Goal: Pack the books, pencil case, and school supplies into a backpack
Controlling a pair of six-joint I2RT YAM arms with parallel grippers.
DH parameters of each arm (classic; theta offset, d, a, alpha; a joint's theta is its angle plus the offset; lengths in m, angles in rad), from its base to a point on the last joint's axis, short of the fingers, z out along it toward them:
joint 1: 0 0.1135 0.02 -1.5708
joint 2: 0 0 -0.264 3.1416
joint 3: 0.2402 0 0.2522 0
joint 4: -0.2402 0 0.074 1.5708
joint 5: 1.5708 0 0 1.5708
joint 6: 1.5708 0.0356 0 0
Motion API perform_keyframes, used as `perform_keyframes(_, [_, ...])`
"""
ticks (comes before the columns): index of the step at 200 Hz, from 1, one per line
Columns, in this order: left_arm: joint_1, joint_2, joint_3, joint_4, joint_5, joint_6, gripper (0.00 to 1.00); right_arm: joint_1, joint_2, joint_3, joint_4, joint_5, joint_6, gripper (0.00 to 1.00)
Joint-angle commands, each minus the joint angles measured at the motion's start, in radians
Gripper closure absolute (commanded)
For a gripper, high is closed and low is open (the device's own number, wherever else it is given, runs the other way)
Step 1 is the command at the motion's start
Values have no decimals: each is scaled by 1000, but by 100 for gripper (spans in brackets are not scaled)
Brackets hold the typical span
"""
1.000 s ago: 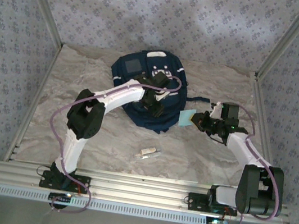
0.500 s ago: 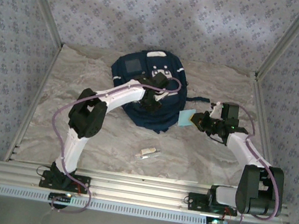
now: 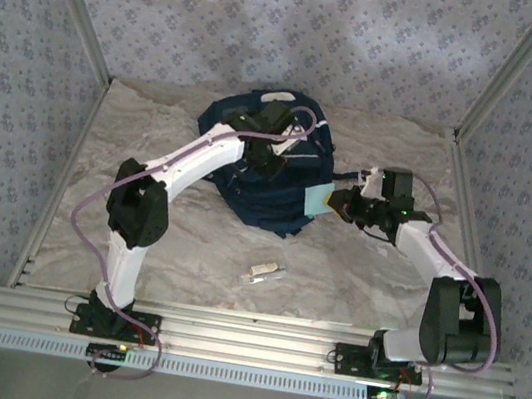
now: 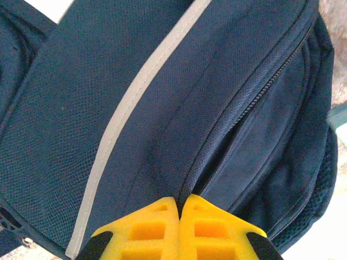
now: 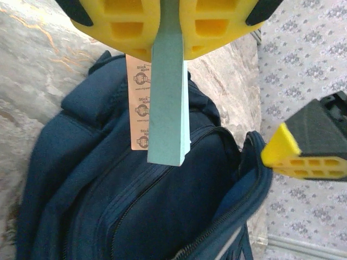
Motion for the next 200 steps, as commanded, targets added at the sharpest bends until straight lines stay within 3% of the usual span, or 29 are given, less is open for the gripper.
perform_keyframes(1, [21,-38,70,-19,57,-36,100,41,55,66,93,-35,30,100])
perform_keyframes(42, [52,-12,120,-23,77,-77,100,194,218,198,208,-67,109,100])
perform_keyframes(83, [66,-21,105,-14,107,-98,100,253,389,281,330,-74,191,100])
perform_keyframes(127, [73,-43,71,11,120,-110,100,213,495,283,404,-39,233,100])
perform_keyframes(200, [76,-53,63,8,135,-113,100,127,438,297,166,103,49,100])
